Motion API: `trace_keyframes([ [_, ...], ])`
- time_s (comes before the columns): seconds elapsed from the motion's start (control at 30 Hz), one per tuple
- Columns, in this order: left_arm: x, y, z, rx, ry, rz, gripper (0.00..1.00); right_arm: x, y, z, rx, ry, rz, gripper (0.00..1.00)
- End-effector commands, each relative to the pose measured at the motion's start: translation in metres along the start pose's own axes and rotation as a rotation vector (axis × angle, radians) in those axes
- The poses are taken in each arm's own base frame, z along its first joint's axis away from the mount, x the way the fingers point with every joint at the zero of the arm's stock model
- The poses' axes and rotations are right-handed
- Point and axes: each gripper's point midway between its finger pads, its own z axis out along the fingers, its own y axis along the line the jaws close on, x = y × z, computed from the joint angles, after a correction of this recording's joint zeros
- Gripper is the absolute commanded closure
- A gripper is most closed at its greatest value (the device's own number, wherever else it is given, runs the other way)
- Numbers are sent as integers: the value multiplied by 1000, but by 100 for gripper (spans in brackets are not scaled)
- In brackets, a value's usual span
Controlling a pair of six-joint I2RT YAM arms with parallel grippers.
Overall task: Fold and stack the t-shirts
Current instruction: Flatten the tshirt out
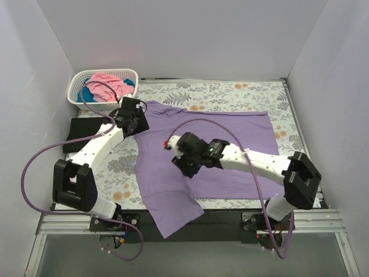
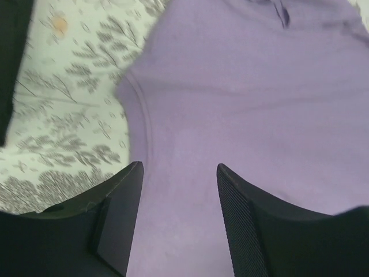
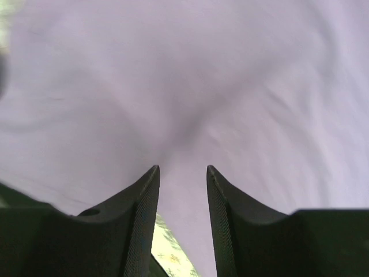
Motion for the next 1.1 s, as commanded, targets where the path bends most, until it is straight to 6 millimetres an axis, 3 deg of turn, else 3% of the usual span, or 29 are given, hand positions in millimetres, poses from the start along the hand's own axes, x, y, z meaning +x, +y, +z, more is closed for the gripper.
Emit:
trace_keyframes([
  [0.0,60,-10,-25,59,136,13,46,62,-83,-33,301,47,374,54],
  [0.03,81,-5,-25,55,178,12,46,75,-98,-40,362,40,483,54],
  [0.07,92,-4,-26,61,199,-1,45,87,-111,-49,405,33,564,54],
  [0.1,94,-6,-29,86,187,-12,45,112,-133,-63,473,28,681,53],
  [0.13,111,4,-26,68,214,-9,45,125,-144,-69,525,10,781,53],
  [0.17,114,6,-26,71,208,-17,45,137,-153,-75,554,1,854,53],
  [0.2,111,5,-25,89,182,-22,45,165,-168,-84,601,-2,975,52],
  [0.27,118,12,-23,79,175,-16,44,193,-188,-98,654,-29,1148,53],
  [0.4,113,7,-24,124,135,-20,44,233,-211,-121,812,-76,1305,53],
  [0.57,111,11,-28,135,94,-26,44,283,-221,-131,909,-74,1497,53],
  [0.8,113,12,-28,132,99,-26,44,313,-235,-125,893,-190,1653,54],
  [1.07,115,17,-24,104,104,-19,44,333,-262,-134,936,-165,1668,54],
])
